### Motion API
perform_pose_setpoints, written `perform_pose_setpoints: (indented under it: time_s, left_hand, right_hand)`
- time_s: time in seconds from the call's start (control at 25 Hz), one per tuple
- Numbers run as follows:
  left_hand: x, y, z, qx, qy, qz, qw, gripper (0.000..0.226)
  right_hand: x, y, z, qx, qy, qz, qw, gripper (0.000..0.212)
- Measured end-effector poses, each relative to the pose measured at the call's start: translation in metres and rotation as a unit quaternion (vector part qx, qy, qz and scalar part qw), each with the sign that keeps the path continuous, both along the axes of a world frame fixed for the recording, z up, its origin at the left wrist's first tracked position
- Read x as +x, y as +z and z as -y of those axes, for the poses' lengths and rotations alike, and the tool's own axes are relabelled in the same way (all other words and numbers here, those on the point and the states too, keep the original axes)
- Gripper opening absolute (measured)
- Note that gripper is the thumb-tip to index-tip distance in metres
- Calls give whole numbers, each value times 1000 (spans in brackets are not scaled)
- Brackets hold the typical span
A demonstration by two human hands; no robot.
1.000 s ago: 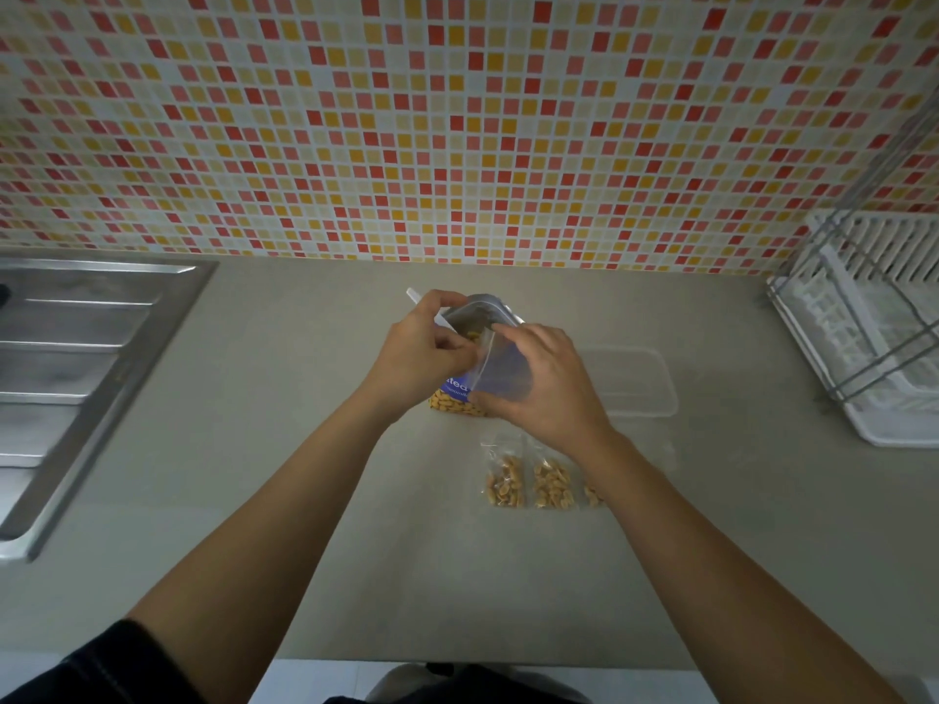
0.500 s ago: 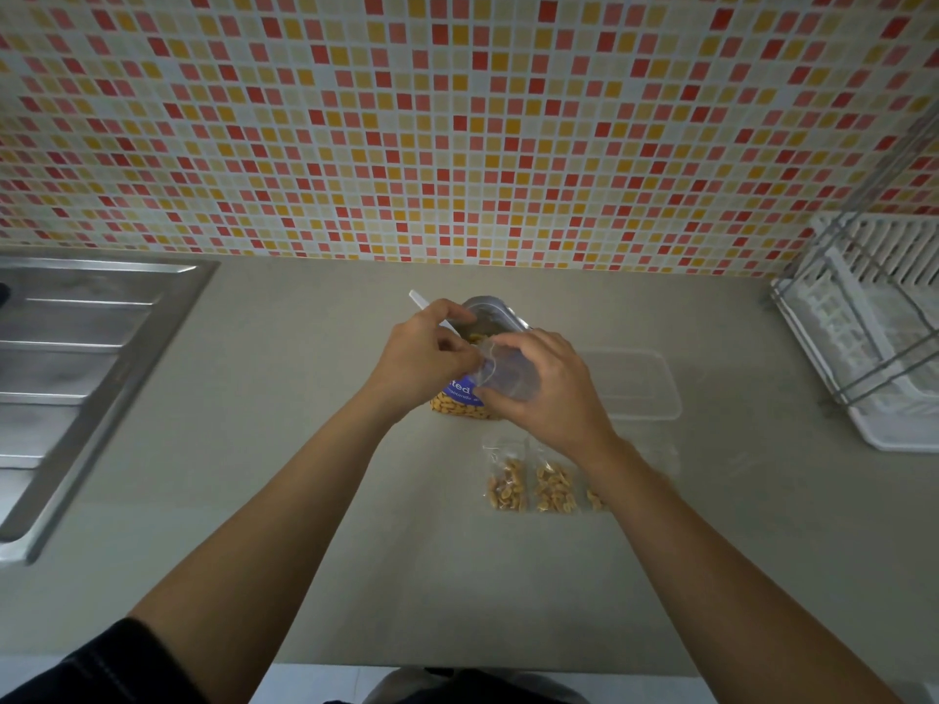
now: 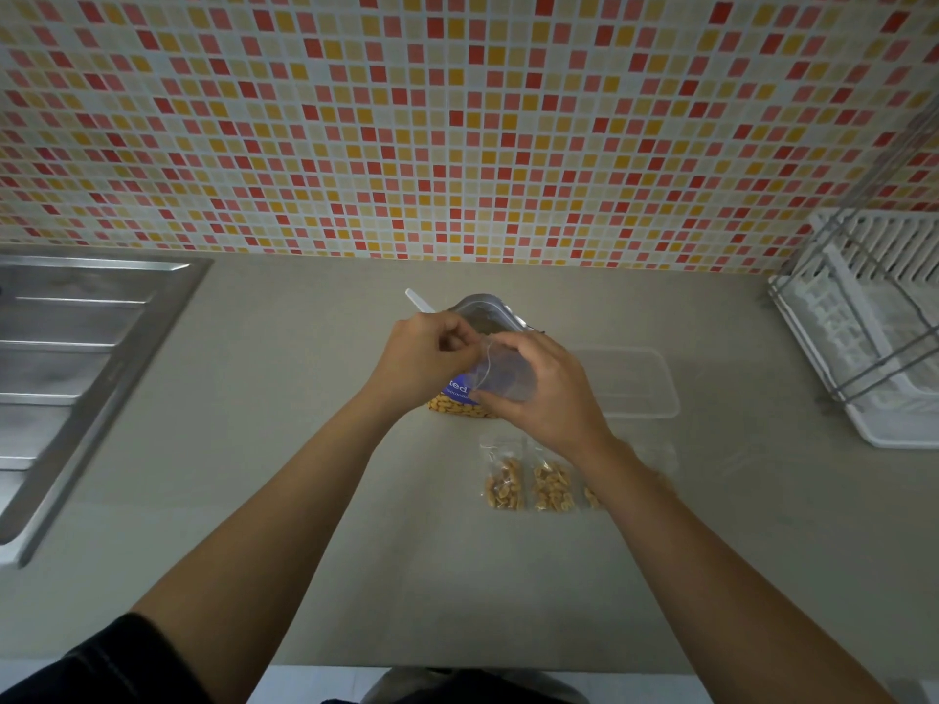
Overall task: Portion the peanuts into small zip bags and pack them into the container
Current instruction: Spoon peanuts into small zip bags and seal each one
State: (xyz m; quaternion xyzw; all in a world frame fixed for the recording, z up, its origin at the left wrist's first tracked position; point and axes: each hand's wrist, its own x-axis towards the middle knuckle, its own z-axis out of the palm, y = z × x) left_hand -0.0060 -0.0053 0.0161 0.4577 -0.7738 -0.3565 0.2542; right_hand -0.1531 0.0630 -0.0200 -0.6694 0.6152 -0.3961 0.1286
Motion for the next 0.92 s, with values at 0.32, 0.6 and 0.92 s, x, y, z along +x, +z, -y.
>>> perform_pose_setpoints:
  time_s: [0.32, 0.6, 0.92]
  left_hand:
    - [14, 2, 27, -28, 259, -57, 964, 32]
    - [0, -22, 61, 185, 252, -89, 946, 40]
    - [6, 2, 59, -149, 16, 30, 988, 17]
  right_hand:
    - [-12, -3, 7, 29, -55, 87, 994, 59]
    - [-12, -12, 20, 73, -106, 227, 965, 57]
    - [-31, -23, 31, 103, -130, 322, 932, 47]
